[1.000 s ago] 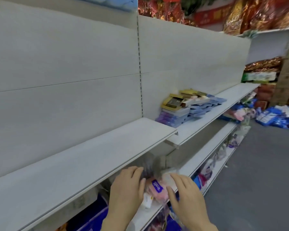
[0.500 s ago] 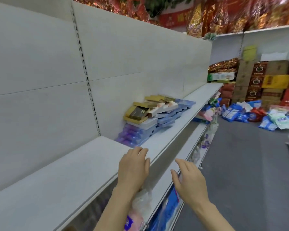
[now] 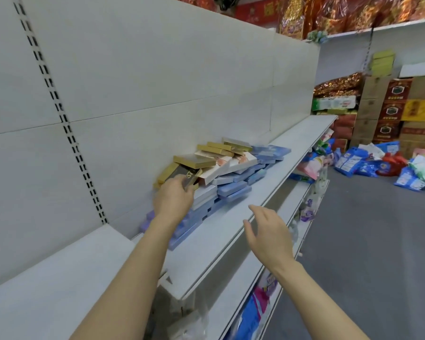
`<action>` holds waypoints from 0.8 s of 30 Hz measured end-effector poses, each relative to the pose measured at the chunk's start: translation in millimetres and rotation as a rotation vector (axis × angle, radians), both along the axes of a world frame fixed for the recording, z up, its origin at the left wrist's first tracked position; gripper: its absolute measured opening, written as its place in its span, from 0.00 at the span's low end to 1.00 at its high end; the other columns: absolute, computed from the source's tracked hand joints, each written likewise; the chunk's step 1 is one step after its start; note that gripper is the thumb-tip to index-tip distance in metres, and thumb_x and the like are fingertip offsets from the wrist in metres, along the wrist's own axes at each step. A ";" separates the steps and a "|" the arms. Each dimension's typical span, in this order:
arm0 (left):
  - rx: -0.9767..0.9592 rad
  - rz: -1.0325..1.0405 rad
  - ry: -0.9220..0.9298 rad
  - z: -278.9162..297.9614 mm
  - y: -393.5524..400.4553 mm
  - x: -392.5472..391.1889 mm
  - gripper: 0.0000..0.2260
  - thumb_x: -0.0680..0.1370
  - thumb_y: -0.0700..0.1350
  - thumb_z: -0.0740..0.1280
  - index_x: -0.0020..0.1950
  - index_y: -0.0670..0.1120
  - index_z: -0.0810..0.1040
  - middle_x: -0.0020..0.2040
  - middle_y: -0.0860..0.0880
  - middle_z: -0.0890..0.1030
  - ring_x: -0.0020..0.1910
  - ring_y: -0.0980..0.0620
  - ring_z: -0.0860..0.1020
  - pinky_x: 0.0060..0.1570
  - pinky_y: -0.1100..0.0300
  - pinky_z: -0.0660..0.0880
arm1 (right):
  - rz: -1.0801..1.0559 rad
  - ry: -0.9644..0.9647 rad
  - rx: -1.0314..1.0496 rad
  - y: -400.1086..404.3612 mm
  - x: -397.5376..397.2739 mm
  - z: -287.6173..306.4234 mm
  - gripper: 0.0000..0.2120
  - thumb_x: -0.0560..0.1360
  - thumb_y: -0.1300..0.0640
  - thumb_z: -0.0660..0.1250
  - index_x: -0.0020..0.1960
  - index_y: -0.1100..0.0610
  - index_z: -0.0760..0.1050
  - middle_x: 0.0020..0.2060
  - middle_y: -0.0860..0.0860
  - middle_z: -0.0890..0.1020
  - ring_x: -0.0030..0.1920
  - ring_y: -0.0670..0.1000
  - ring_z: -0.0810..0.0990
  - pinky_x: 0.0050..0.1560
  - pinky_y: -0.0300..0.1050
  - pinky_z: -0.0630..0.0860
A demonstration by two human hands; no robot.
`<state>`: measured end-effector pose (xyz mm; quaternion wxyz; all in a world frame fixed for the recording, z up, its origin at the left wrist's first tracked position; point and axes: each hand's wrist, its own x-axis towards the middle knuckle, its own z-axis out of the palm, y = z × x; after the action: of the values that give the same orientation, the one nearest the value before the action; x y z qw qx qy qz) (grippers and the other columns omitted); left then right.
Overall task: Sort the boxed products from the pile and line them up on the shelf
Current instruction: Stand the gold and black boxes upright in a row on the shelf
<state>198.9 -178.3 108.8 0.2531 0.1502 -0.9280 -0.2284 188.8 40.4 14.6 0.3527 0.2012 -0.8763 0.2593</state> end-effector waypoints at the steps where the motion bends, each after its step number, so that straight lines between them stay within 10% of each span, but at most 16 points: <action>1: 0.076 0.029 -0.005 6.2 -1.6 -12.7 0.15 0.80 0.50 0.62 0.64 0.48 0.76 0.57 0.48 0.81 0.55 0.44 0.78 0.46 0.58 0.69 | 0.010 0.001 -0.001 0.9 -12.5 1.0 0.17 0.72 0.57 0.73 0.59 0.61 0.79 0.51 0.53 0.84 0.51 0.55 0.82 0.51 0.48 0.79; 12: 0.697 0.245 -0.075 35.7 0.4 -164.3 0.17 0.75 0.55 0.70 0.57 0.45 0.76 0.52 0.45 0.79 0.49 0.44 0.79 0.54 0.50 0.80 | 0.176 0.024 0.124 16.3 -181.5 21.7 0.16 0.70 0.58 0.74 0.56 0.60 0.80 0.46 0.53 0.84 0.46 0.55 0.83 0.45 0.46 0.80; 24: 1.255 0.331 0.264 34.3 -7.0 -165.5 0.08 0.79 0.38 0.67 0.57 0.38 0.75 0.50 0.41 0.80 0.46 0.44 0.81 0.31 0.58 0.81 | 0.268 -0.144 0.106 -28.7 -337.7 47.8 0.12 0.77 0.63 0.61 0.61 0.58 0.74 0.56 0.56 0.79 0.55 0.59 0.76 0.44 0.49 0.72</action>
<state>33.3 -185.3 143.0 0.2611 0.3803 -0.5448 -0.7003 -148.8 11.7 62.4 0.2401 0.3157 -0.8770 0.2712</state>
